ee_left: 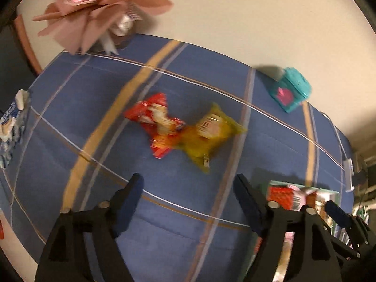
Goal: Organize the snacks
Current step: 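Move the left tool to the red chip bag while the right tool reaches the yellow bread bag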
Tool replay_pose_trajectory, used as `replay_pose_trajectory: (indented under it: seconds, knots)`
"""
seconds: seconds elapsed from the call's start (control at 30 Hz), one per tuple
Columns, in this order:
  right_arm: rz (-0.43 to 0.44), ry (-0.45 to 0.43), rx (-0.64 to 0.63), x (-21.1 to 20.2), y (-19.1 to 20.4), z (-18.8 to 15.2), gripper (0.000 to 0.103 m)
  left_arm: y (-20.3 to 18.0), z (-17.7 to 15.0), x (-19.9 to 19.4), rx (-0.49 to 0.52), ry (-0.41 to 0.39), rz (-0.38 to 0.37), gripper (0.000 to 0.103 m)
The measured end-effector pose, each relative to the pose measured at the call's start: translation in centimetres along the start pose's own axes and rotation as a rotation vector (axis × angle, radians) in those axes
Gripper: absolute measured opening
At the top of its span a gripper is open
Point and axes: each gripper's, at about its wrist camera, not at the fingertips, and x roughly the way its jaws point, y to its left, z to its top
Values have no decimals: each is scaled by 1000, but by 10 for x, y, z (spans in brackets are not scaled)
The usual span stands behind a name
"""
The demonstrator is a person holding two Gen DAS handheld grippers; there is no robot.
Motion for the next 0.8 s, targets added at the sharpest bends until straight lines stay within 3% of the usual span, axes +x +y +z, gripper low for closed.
replay_pose_trajectory:
  seconds: [0.03,0.17,0.33,0.5,0.8]
  knots:
    - [15,-13,4,1,7,2,77,8,3,1,-11,-9,12,96]
    - [33,-49,12,8,29,6,103,34,11,0,-50,-41,52,102]
    - [26,-75,15,17,48,10,103,59,21,3,-91,-65,72,103]
    - [73,-105,77,27,53,17,103,80,29,13,-154,-73,48,103]
    - [66,-165,111,46,74,39,103,81,44,41,-155,-68,4,103]
